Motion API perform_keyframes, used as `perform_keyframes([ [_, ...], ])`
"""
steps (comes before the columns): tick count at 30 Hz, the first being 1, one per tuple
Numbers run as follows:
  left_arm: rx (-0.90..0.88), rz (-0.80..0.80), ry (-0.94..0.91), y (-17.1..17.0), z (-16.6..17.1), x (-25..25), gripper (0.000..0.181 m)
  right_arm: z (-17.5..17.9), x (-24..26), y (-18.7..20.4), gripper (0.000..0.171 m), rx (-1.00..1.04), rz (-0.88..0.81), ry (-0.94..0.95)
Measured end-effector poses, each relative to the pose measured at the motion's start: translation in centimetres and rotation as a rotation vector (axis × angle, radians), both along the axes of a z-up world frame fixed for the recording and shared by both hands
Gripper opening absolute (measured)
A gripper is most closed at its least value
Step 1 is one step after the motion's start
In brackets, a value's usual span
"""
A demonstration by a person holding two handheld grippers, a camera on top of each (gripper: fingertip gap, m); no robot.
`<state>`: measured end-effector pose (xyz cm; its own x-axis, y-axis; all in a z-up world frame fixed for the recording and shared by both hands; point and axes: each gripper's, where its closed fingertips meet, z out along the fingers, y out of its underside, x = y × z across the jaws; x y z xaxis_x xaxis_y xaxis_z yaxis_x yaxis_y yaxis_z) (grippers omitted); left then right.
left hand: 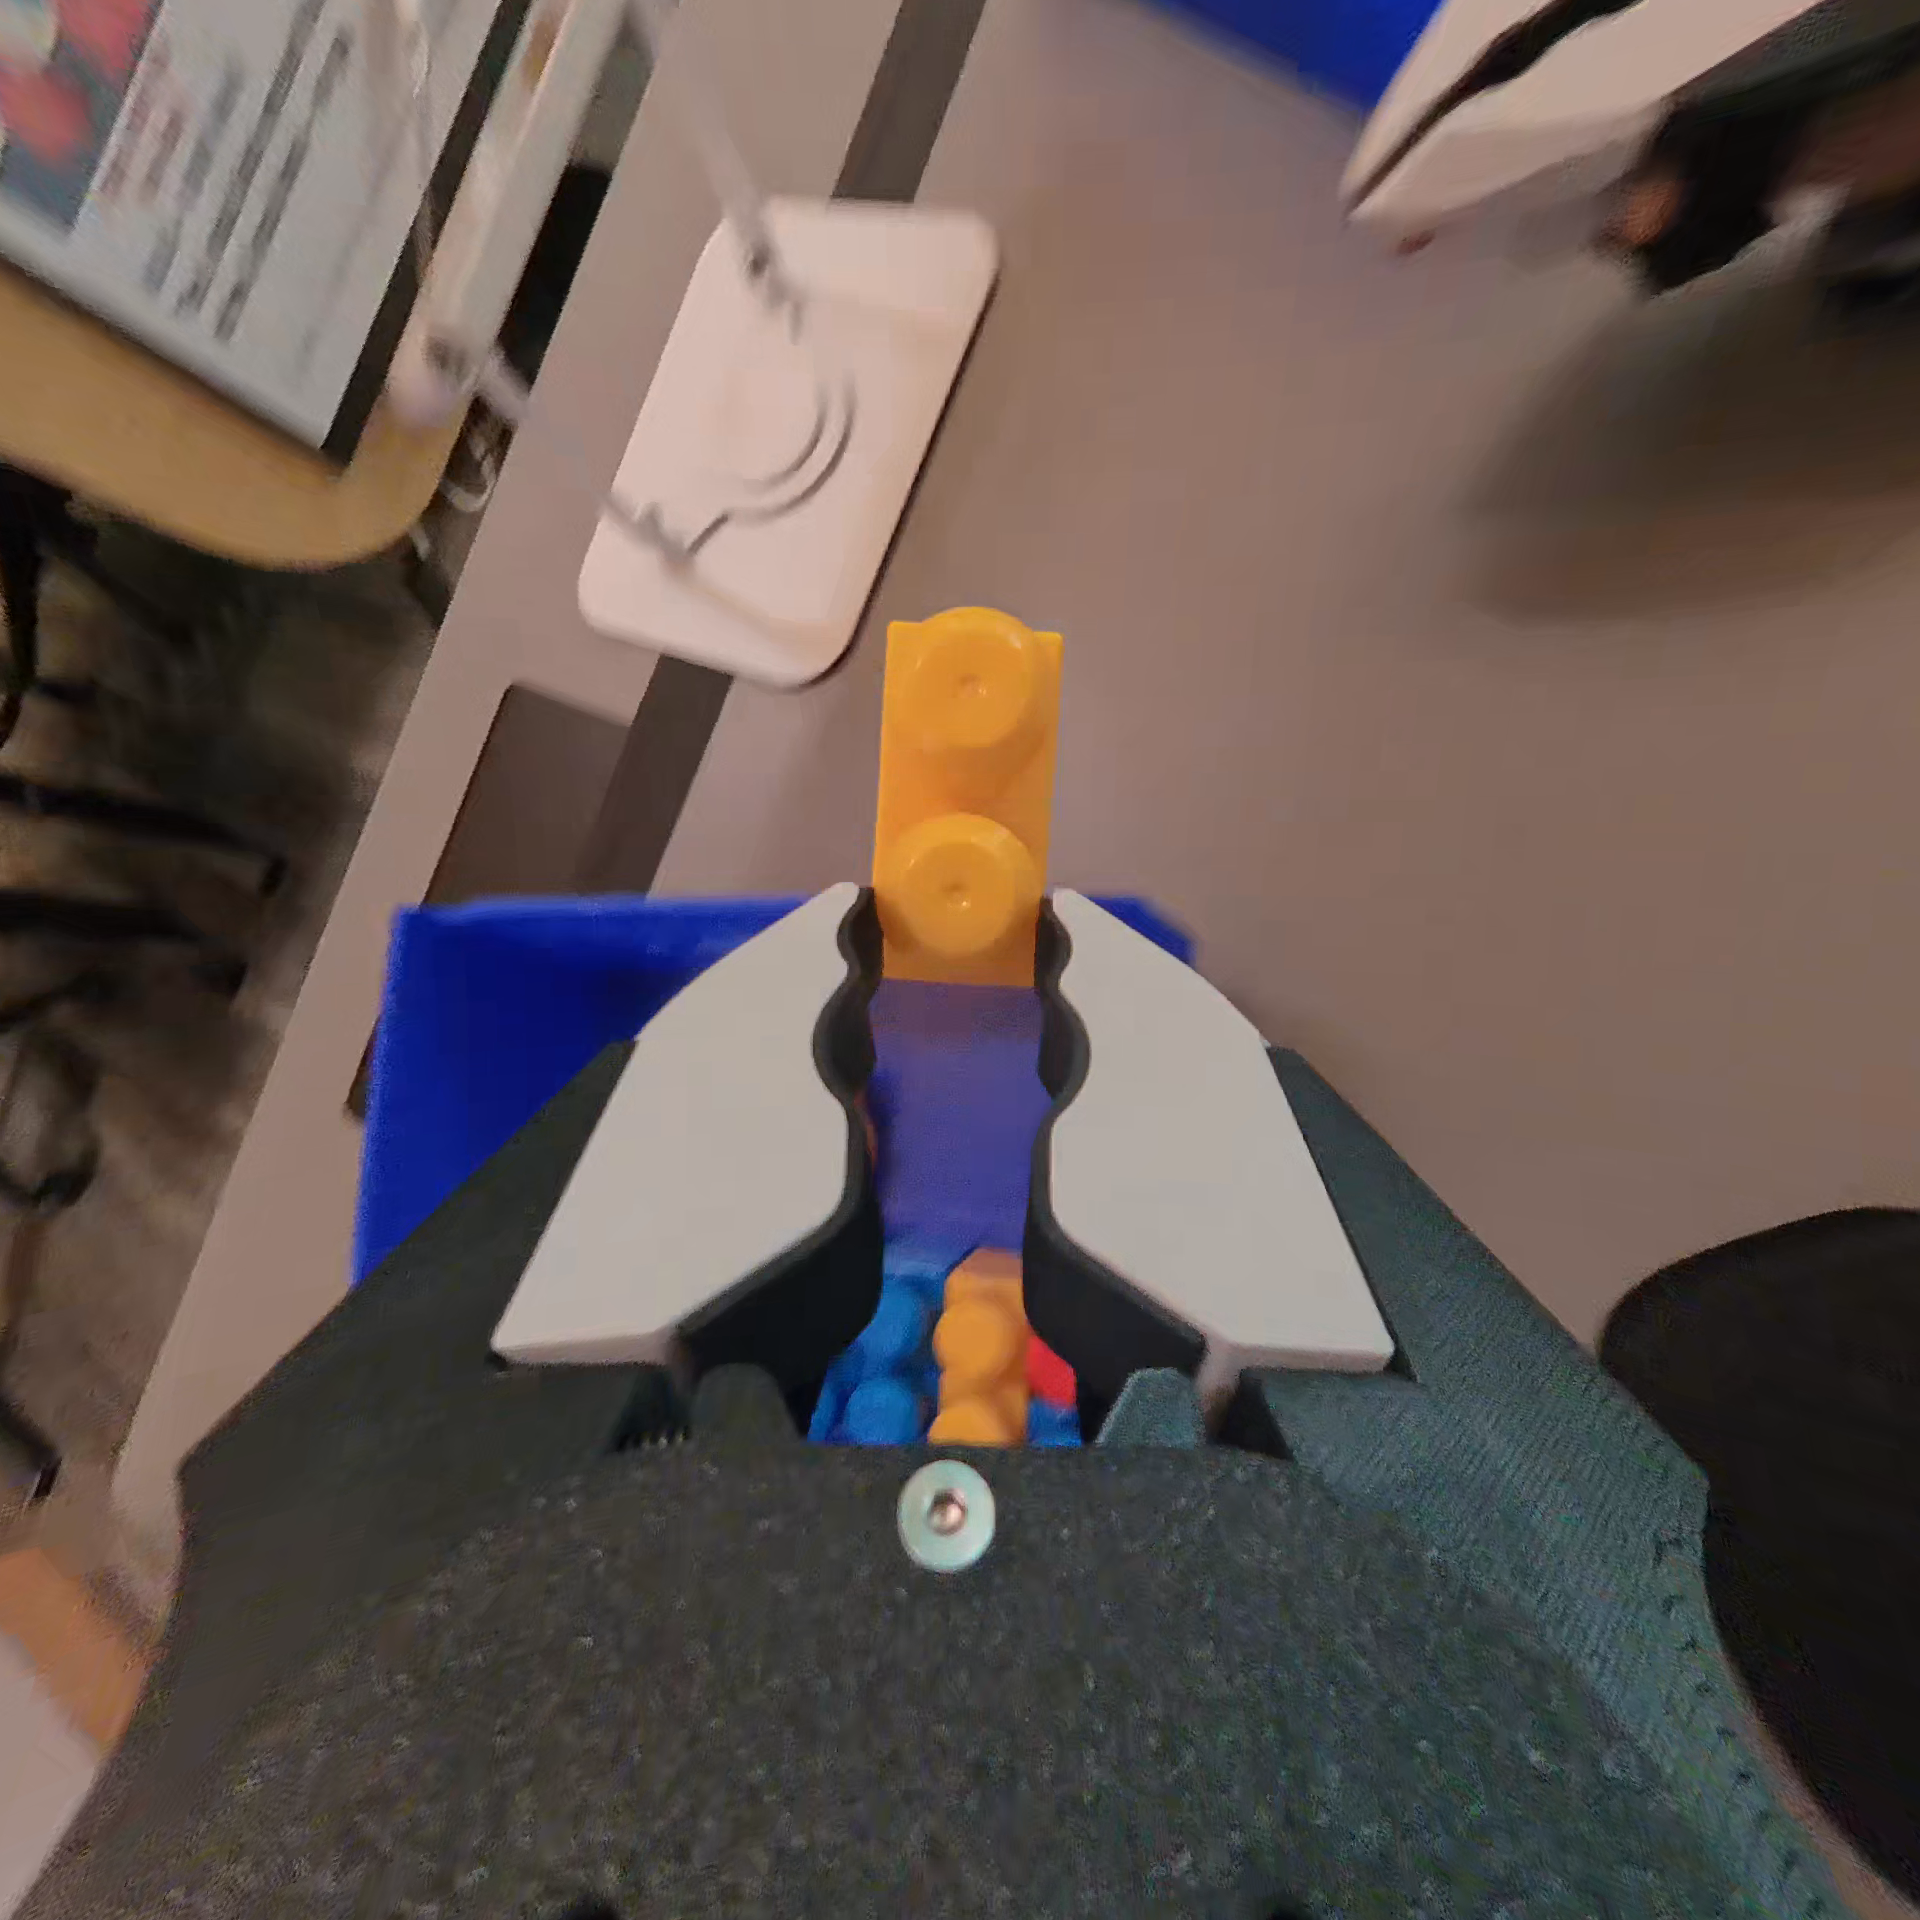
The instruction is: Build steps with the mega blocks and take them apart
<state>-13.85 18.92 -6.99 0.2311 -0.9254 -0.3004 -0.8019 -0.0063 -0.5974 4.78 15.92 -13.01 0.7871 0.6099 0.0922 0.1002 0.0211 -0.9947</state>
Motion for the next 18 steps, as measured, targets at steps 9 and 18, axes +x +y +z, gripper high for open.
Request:
perform_keyframes([
  [9, -0.186, -0.266, -0.047, -9.4, -6.9, 9.3, 0.029, 1.9, 2.9, 0.5, 0.000, 0.055, -0.117, 0.075],
  [18, -0.292, -0.313, 0.024, -11.6, -14.1, 12.6, 0.028, 2.2, 3.3, 0.5, 0.000, 0.062, -0.123, 0.093],
])
